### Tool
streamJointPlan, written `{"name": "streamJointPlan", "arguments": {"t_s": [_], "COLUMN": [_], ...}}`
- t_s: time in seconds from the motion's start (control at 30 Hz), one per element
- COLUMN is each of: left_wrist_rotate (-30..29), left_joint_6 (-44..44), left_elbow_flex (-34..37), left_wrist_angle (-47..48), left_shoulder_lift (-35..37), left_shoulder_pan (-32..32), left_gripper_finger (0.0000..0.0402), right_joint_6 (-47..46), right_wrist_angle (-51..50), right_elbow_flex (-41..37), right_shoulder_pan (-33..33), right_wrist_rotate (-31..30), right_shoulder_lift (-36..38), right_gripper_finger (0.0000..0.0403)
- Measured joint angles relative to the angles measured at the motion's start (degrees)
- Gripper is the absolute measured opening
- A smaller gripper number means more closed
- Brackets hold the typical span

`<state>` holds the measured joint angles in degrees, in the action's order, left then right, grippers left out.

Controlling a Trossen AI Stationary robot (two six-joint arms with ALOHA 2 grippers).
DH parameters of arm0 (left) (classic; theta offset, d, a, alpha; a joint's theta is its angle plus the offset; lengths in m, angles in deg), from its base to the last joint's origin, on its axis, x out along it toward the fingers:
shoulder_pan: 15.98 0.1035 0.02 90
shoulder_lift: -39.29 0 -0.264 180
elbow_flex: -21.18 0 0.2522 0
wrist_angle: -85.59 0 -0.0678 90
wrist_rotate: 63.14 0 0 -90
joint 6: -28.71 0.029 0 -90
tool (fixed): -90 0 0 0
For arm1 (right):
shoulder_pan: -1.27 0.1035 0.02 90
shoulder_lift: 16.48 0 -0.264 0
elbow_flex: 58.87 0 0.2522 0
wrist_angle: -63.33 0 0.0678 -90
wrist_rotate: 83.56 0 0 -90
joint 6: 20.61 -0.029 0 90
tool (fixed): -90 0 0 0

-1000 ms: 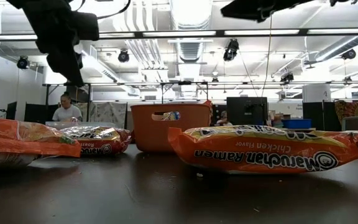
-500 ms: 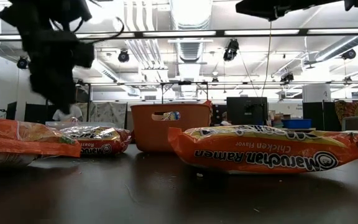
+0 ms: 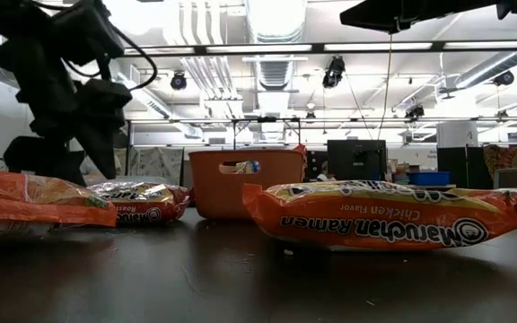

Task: Sort Maruchan noodles
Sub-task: Put the red bag into the transparent bin

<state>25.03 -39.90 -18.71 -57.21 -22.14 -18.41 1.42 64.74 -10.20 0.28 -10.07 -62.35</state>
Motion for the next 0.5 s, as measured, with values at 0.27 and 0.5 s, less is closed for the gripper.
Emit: {"name": "streamJointPlan", "arguments": {"t_s": [0.27, 0.5], "left_wrist_rotate": [-1.1, -2.0], "left_joint_6": [0.0, 1.1], "left_elbow_flex": [2.6, 3.3], "left_wrist_angle": [-7.6, -11.8], "left_shoulder_lift": [-1.2, -5.3], "left_shoulder_pan": [0.0, 0.0], "left_gripper_finger": [0.0248, 0.0223], "right_joint_6": [0.0, -0.1], "right_wrist_angle": [0.1, 0.1], "right_elbow_flex": [0.0, 0.0], "right_shoulder_pan": [-0.2, -0.2], "right_wrist_rotate": [0.0, 0.0], "right_shoulder_lift": [0.0, 0.0], "right_gripper_finger": [0.0152, 0.0153]}}
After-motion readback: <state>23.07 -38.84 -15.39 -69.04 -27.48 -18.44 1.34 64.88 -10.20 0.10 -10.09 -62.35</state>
